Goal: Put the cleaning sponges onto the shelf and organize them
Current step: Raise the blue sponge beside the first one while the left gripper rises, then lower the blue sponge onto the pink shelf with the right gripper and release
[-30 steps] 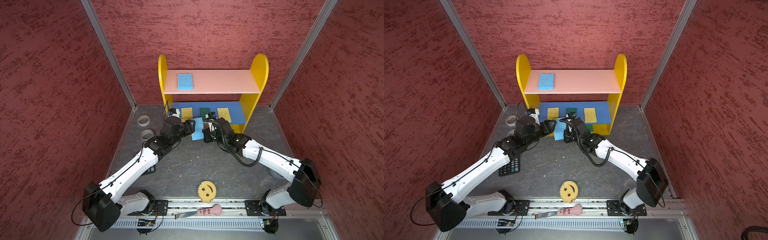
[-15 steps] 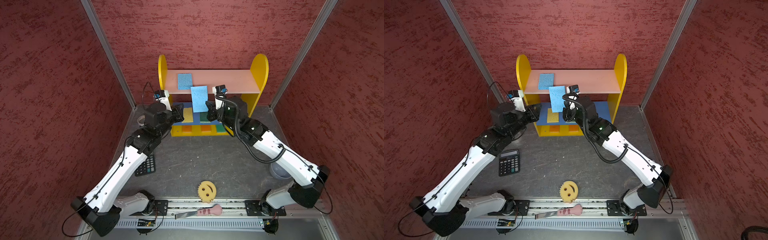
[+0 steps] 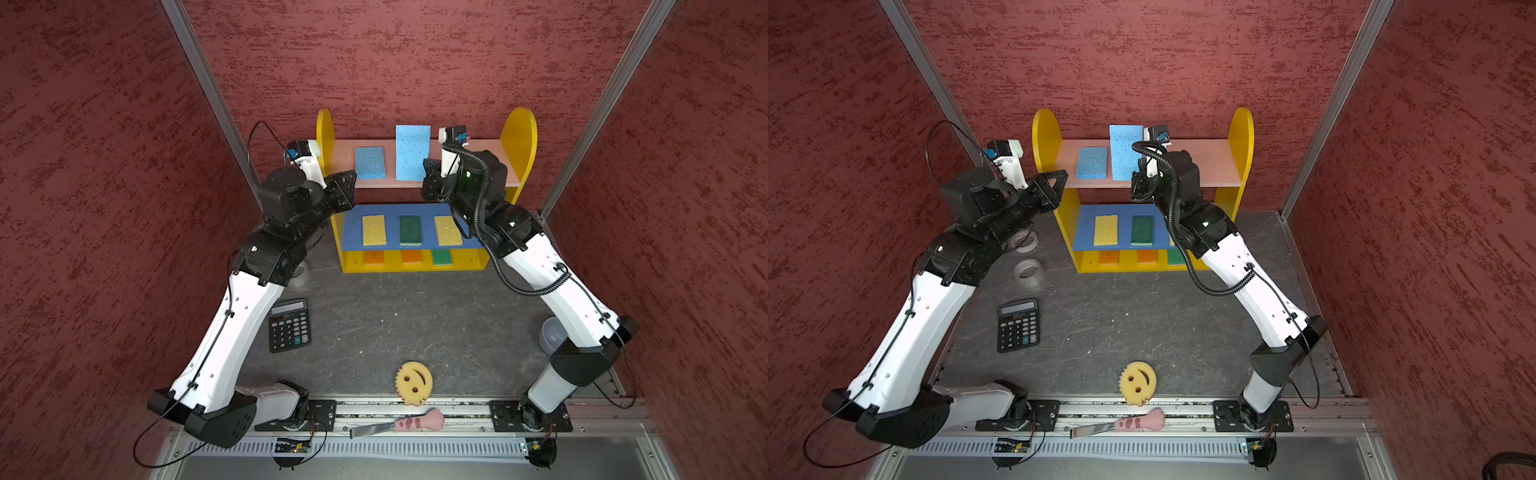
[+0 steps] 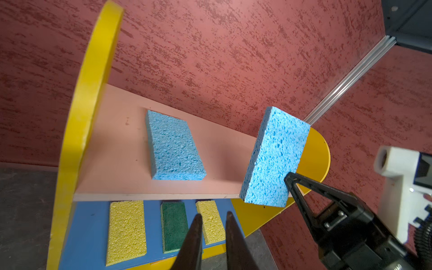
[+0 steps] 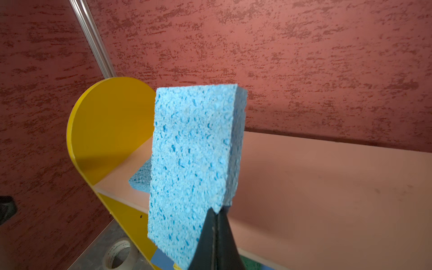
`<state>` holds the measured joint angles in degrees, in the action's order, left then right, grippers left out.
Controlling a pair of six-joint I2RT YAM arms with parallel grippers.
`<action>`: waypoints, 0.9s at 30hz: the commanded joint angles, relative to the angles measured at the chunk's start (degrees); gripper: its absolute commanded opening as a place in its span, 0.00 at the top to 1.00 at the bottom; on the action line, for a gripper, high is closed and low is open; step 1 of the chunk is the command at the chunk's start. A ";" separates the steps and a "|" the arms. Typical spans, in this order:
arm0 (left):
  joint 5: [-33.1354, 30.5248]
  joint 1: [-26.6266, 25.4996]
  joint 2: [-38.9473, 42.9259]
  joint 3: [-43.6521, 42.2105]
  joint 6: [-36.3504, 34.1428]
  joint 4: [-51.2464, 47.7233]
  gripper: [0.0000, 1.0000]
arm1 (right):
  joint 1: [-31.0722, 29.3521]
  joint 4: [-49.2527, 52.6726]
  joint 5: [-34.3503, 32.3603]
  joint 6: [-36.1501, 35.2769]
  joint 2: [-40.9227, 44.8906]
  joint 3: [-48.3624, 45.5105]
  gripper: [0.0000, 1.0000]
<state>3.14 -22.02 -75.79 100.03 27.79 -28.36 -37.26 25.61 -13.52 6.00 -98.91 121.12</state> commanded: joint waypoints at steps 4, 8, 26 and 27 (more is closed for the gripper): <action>4.76 0.58 -2.34 3.35 0.48 -3.06 0.84 | 2.16 6.05 1.15 0.82 -8.72 11.85 1.00; 4.15 0.58 -1.06 1.81 1.02 -2.34 0.84 | 2.66 7.28 1.70 1.44 -12.22 15.72 1.00; 2.21 4.53 5.56 -4.21 2.26 -1.20 0.82 | 2.89 7.22 5.78 4.71 -14.64 15.99 1.00; 2.31 4.61 5.48 -4.24 2.31 -1.16 0.83 | 2.88 7.23 5.91 4.81 -14.78 15.95 1.00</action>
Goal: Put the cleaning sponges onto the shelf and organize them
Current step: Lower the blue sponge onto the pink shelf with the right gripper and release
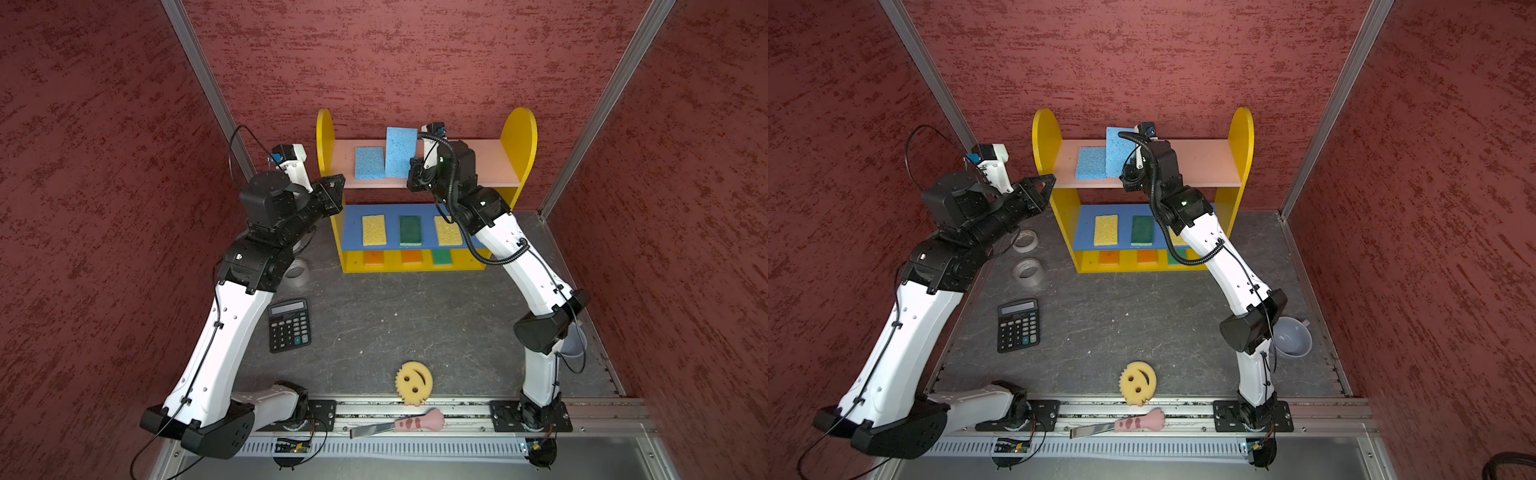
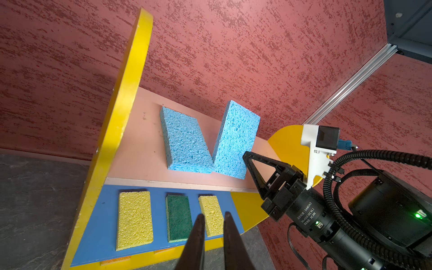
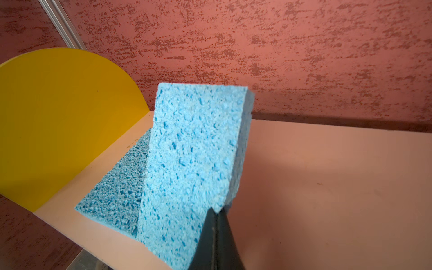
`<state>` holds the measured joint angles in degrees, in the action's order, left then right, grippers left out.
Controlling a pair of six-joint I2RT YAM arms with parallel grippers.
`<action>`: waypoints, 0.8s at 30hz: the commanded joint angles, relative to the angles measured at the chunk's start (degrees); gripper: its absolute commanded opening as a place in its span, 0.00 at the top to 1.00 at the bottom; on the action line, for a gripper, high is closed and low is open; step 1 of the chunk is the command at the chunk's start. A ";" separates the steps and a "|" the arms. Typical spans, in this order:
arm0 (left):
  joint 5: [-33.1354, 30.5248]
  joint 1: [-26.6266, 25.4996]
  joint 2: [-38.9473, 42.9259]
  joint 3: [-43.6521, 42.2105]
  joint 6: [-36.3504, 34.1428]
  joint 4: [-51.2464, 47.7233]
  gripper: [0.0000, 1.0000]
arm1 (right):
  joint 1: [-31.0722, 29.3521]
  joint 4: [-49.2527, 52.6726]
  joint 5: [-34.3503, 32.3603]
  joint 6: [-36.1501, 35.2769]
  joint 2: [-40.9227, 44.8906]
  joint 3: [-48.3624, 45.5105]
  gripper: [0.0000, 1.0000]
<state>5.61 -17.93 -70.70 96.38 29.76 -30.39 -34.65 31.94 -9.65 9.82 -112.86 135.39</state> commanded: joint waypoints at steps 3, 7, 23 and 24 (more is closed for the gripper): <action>0.32 0.66 0.14 -0.83 0.73 1.07 0.83 | 0.29 1.06 1.78 0.95 -0.87 1.71 1.00; 0.56 0.62 -0.11 -0.89 0.98 0.99 0.82 | 0.35 1.13 0.31 -0.13 -0.53 1.80 1.00; 1.59 0.88 -1.19 -1.71 1.01 0.14 0.81 | 5.23 16.13 8.51 1.52 -2.28 12.34 1.00; 1.70 0.88 -1.28 -1.78 0.94 -0.09 0.81 | 5.58 16.74 9.16 1.75 -2.28 12.56 1.00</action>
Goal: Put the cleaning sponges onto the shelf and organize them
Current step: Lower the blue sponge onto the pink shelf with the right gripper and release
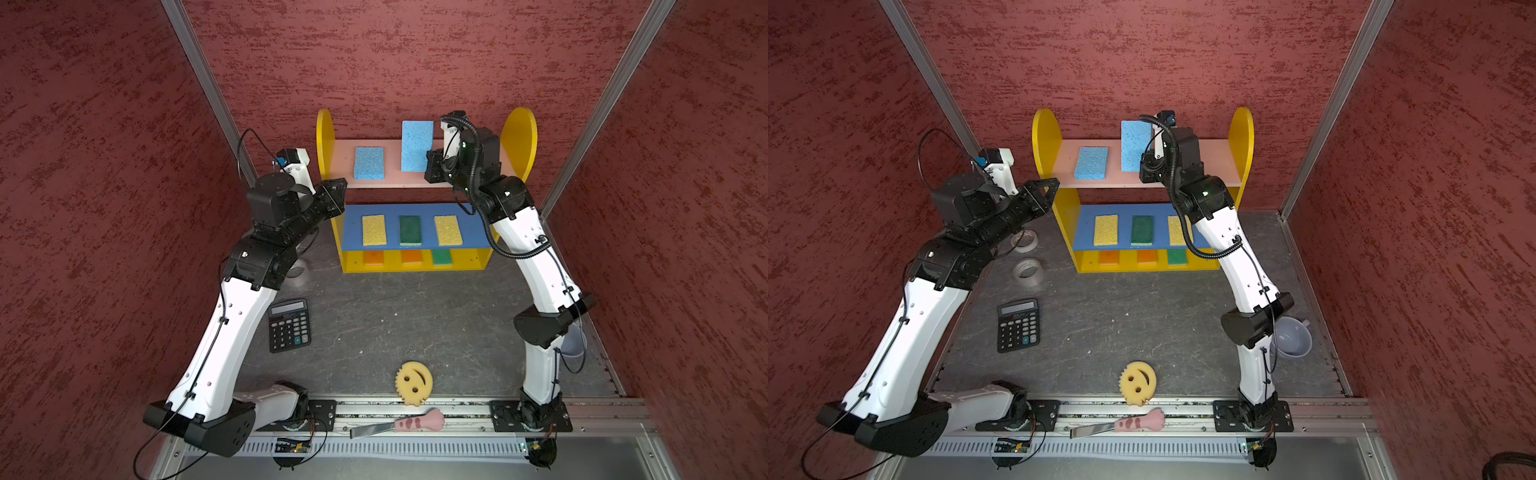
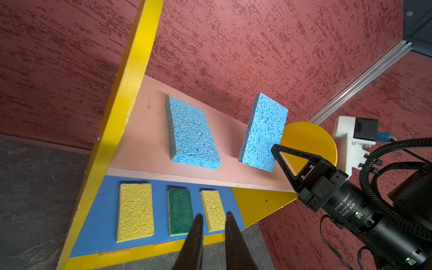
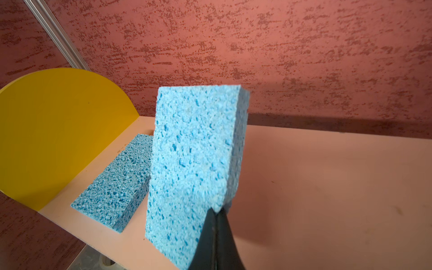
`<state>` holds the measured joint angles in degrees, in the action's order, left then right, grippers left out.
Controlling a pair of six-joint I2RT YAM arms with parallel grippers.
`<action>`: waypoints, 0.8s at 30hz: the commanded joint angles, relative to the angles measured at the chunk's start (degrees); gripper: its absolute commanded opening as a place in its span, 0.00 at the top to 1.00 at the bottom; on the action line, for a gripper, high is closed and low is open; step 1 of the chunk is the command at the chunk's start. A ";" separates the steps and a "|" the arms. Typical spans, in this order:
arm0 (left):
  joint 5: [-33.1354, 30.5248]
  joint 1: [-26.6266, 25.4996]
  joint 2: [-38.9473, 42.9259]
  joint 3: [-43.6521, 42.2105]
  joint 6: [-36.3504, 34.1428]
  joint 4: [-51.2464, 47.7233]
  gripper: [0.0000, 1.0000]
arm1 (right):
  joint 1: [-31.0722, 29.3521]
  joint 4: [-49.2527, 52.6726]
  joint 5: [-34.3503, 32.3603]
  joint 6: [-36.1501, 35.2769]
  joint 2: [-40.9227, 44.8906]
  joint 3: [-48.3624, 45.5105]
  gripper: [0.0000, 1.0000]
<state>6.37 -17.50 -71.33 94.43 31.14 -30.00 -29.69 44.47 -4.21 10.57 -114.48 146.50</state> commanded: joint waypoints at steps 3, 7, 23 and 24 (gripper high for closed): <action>0.67 0.52 -0.40 -0.51 -0.46 -0.68 0.81 | 1.20 5.40 6.40 1.79 -0.57 1.59 1.00; 0.07 0.54 -0.02 -1.34 -0.24 -0.43 0.81 | 1.44 6.15 7.59 2.27 -0.97 1.54 1.00; 0.23 0.90 -0.13 -2.04 0.06 -1.24 0.74 | 2.86 5.39 4.39 -0.50 -4.25 1.52 0.97; 0.37 0.95 -0.12 -2.24 0.07 -1.25 0.74 | 2.93 5.29 4.39 -0.74 -4.37 1.58 0.97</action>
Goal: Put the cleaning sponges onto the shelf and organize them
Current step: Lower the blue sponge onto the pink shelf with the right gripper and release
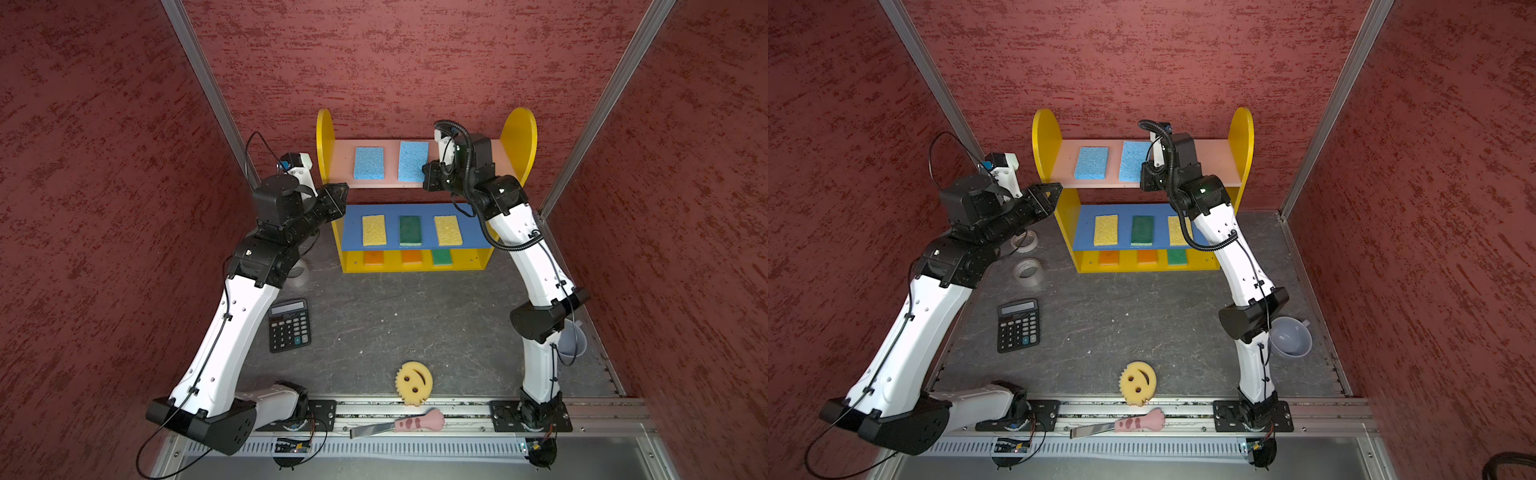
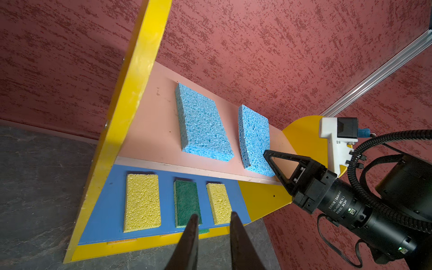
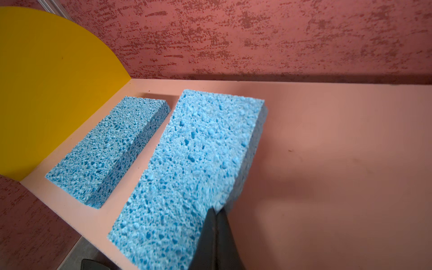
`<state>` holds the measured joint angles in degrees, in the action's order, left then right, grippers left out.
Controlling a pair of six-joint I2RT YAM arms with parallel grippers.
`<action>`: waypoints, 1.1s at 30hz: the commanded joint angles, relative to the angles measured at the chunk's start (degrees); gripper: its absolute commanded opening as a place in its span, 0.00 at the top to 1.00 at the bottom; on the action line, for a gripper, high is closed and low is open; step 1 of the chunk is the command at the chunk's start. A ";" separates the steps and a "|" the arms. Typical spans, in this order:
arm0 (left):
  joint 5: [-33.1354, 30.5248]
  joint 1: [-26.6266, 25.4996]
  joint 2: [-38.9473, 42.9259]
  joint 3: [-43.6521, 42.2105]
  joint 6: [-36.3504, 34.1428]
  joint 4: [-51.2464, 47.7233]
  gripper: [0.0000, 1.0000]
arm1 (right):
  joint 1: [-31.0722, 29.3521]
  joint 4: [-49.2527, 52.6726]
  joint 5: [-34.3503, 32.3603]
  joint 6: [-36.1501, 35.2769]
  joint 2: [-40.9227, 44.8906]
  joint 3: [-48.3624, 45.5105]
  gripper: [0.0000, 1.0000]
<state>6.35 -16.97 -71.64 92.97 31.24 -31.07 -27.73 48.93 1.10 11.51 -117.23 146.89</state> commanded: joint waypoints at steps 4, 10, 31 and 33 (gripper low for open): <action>0.42 0.52 0.45 -1.51 0.04 -0.54 0.71 | 1.34 0.15 -1.06 -2.19 -2.12 1.13 0.92; 0.44 0.89 1.05 -2.87 0.56 -0.34 0.60 | 1.96 -0.50 -1.05 -2.40 -2.22 1.18 0.72; -1.32 1.62 8.87 -6.32 1.81 0.27 0.54 | -1.00 -1.35 3.19 -0.01 6.32 1.19 0.67; -1.45 1.76 9.31 -6.80 1.76 -0.09 0.54 | -1.92 -0.45 3.79 0.74 6.23 1.04 0.86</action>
<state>5.63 -15.77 -62.89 87.15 33.17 -31.48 -28.32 47.09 3.25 11.18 -112.05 147.06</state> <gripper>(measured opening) 0.459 0.186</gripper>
